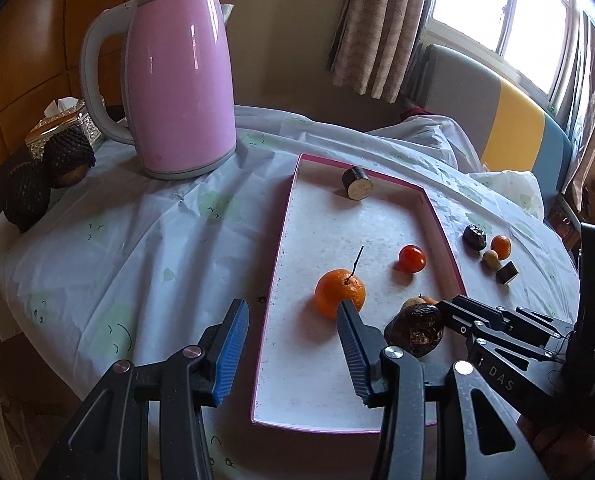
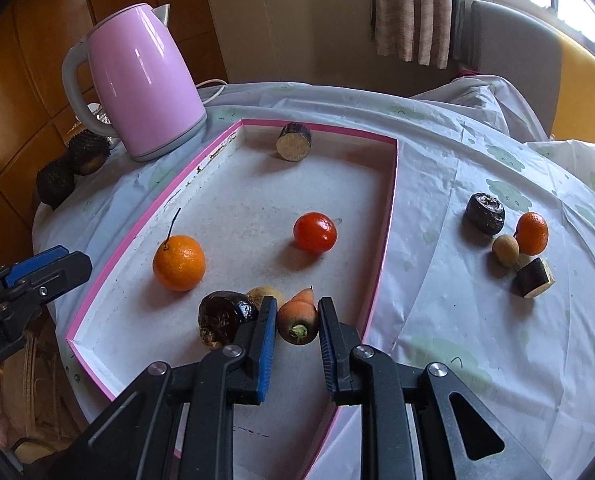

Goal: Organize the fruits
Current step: 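Lower the carrot into the tray and open the right gripper while the left gripper releases the taro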

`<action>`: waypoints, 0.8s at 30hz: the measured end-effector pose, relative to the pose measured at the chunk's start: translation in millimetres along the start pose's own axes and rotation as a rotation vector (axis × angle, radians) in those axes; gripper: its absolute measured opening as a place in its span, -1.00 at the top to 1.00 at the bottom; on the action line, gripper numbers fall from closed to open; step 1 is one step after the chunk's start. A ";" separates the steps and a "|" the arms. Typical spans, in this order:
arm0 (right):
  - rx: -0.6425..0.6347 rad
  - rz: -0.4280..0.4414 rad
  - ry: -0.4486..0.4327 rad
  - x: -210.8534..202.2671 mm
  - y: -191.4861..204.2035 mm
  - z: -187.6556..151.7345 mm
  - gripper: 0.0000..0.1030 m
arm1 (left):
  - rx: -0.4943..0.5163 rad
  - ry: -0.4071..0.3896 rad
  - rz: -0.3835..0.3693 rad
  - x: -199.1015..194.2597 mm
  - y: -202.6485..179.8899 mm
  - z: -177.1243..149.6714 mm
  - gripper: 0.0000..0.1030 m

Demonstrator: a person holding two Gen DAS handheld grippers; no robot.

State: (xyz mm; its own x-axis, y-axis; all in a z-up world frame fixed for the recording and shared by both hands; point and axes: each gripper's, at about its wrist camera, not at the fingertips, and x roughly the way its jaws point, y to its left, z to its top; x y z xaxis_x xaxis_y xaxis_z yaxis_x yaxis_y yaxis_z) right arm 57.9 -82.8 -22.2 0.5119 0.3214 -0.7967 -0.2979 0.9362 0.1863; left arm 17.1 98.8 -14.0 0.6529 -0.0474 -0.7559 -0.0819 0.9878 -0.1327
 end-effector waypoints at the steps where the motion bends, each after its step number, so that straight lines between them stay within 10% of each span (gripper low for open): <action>1: 0.000 0.000 0.000 0.0 0.0 0.0 0.52 | 0.004 -0.001 -0.001 -0.7 -1.3 -0.1 0.09; 24: 0.038 -0.135 -0.113 -45.9 -12.2 -10.7 0.18 | 0.095 -0.034 -0.032 -17.9 -33.8 -3.7 0.09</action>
State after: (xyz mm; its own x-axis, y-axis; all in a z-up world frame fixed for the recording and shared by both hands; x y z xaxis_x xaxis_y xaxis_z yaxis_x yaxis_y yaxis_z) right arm 29.5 -110.5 6.0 0.6327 0.2047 -0.7468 -0.1912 0.9759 0.1055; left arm 5.4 65.7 1.6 0.6796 -0.0759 -0.7297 0.0101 0.9955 -0.0942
